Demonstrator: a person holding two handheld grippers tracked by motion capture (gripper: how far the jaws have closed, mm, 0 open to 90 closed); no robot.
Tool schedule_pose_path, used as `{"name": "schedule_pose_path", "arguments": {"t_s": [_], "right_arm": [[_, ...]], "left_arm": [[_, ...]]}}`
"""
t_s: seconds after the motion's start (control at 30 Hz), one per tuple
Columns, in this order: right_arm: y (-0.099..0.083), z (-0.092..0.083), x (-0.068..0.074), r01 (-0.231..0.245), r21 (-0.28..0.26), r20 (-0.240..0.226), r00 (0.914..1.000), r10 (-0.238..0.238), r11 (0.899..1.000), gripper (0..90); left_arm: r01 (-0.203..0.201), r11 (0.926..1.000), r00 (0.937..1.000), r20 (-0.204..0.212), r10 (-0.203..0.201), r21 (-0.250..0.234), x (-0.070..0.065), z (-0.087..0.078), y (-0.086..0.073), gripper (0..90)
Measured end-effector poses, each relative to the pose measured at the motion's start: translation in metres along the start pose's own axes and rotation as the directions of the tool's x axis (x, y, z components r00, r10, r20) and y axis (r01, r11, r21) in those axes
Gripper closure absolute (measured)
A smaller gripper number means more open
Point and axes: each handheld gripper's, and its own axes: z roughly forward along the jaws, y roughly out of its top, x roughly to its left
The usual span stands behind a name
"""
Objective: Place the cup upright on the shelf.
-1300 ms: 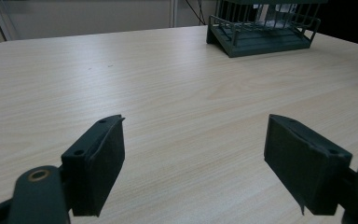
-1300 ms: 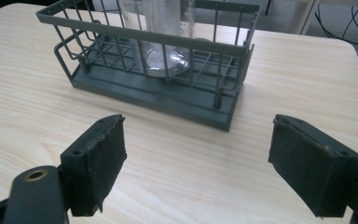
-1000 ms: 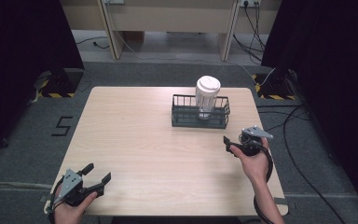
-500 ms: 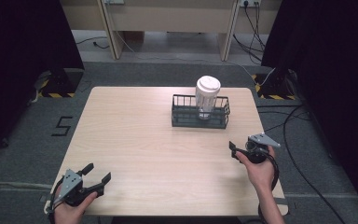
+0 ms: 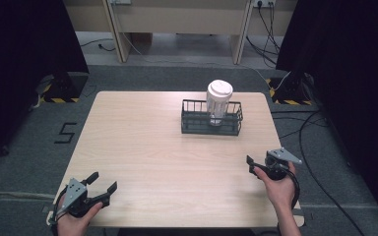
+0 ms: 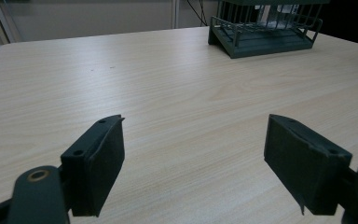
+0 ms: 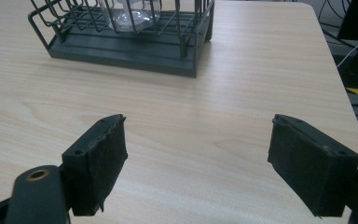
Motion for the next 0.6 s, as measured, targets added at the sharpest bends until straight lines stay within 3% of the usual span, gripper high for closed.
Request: {"name": "schedule_pose_path", "arguments": {"t_s": [0.6], "right_arm": [[-0.031,-0.015,-0.011,-0.024,-0.015,0.012,0.9996,0.024,1.000,20.3]], "left_arm": [[-0.003,1.0000,1.0000,-0.006,0.003,0.002,0.000,0.000,0.000,19.7]]}}
